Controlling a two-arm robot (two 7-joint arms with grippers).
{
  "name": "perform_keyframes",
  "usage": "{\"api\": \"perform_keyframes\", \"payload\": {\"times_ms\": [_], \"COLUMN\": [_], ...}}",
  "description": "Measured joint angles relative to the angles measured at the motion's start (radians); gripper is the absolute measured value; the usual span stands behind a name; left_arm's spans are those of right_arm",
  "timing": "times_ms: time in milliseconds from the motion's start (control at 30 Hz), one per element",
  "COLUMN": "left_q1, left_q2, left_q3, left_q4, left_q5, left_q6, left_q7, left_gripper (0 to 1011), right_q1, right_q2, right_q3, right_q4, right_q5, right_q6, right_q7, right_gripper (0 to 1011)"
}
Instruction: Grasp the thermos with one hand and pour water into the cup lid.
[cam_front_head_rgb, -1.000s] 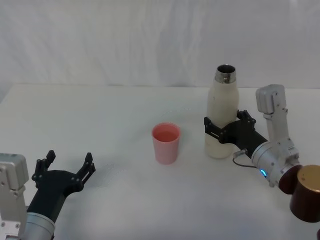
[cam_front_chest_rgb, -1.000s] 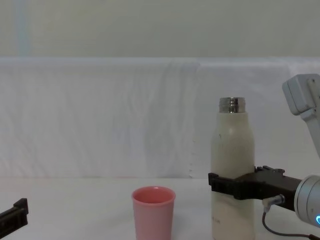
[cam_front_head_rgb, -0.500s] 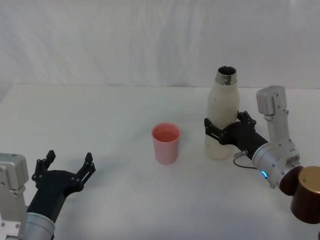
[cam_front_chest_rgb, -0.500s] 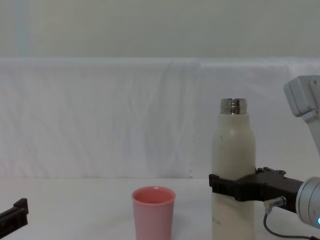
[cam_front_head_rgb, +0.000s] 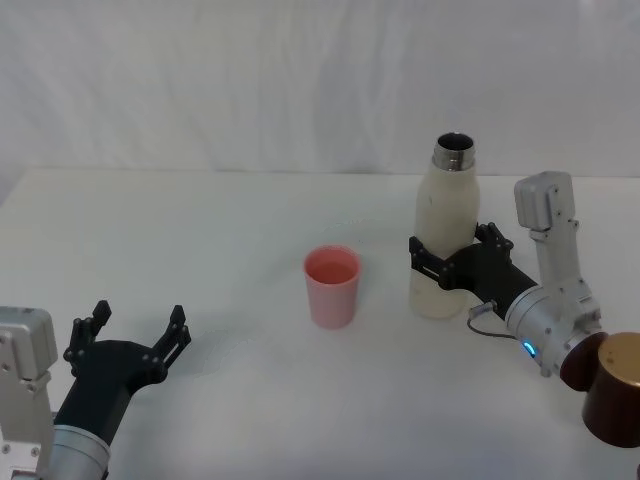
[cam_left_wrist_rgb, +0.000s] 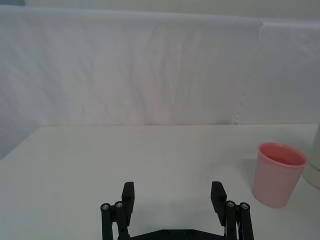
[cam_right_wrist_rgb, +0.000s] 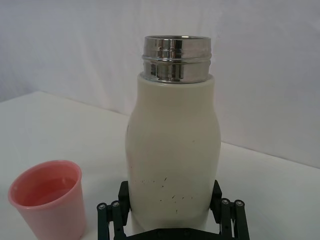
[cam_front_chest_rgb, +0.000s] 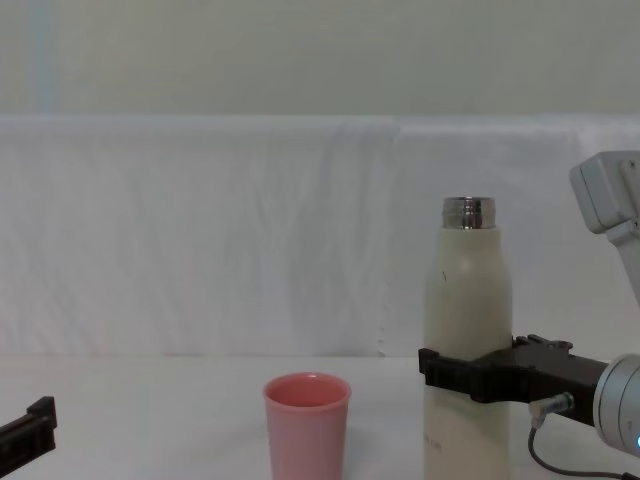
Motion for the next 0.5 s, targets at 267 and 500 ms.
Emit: {"api": "perform_keyframes", "payload": {"times_ms": [267,500], "left_q1": [0.000,0.000], "left_q2": [0.000,0.000], "left_q3": [0.000,0.000], "left_q4": [0.000,0.000], "left_q5": [0.000,0.000], "left_q6": [0.000,0.000], "left_q7": [0.000,0.000], "left_gripper": [1001,1001], "right_q1": [0.000,0.000], "right_q2": [-0.001,-0.001], "right_q3": [0.000,0.000], "right_q4": [0.000,0.000], "right_q5": [-0.001,-0.001], "right_q6": [0.001,0.001], "right_q7": [0.000,0.000], "right_gripper": [951,1001]}}
